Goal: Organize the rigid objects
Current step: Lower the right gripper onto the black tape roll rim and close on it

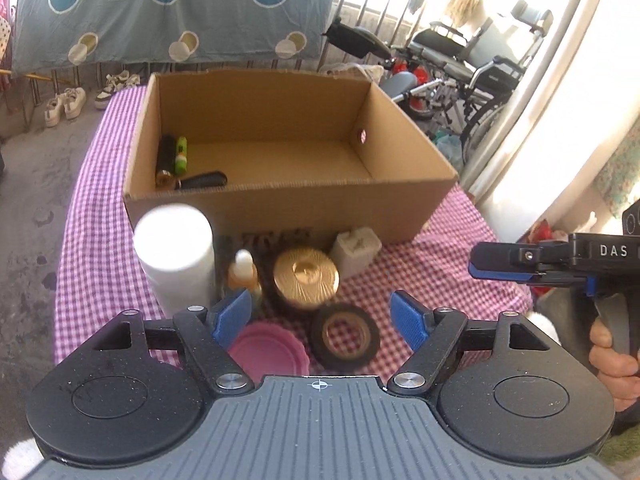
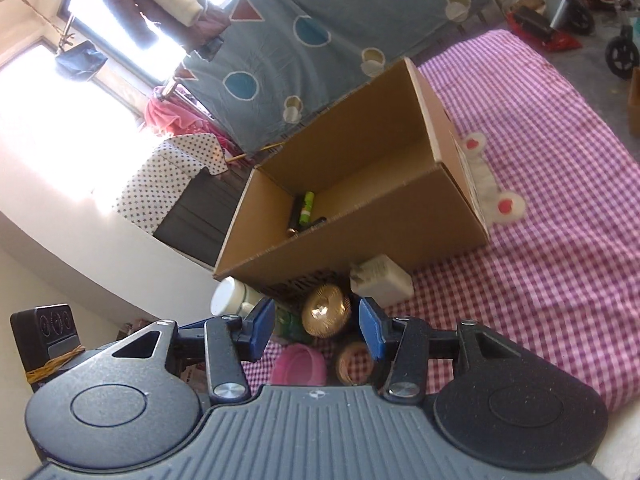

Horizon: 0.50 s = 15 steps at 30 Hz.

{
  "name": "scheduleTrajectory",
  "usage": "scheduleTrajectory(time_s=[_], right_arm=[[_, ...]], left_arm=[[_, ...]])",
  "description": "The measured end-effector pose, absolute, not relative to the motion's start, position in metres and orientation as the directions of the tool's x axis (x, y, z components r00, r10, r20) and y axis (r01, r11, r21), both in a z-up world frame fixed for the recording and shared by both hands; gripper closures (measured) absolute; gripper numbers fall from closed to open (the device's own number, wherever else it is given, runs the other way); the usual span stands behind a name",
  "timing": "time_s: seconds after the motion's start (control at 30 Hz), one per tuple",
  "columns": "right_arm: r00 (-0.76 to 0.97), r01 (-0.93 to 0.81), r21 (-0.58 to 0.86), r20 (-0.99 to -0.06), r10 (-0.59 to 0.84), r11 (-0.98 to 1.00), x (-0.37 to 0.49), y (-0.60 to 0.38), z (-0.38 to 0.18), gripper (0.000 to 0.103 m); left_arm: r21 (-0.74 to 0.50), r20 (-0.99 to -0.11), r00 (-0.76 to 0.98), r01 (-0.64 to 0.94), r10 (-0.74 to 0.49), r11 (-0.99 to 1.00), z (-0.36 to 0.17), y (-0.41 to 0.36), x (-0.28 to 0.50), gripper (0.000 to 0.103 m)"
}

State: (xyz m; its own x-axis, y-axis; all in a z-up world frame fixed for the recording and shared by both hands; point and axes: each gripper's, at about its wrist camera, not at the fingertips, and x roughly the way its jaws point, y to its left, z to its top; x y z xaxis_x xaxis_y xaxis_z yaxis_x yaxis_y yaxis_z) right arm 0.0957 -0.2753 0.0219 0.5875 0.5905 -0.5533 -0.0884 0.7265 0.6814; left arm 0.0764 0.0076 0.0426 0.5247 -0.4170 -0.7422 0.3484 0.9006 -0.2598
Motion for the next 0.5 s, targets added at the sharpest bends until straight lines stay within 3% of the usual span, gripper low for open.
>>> scheduleTrajectory(time_s=[0.13,0.5], right_arm=[[0.567,-0.079,0.59,-0.636,0.523,0.804,0.089,-0.255,0.004,0.054],[0.484,-0.179,0.449,-0.735,0.475,0.876,0.114,-0.211,-0.028,0.062]], left_arm=[[-0.227,-0.764,0.492,0.4,-0.417,0.888,0.018,-0.014,0.062,0.026],[-0.098,-0.805,0.47,0.496,-0.362,0.863,-0.019,-0.063,0.046,0.034]])
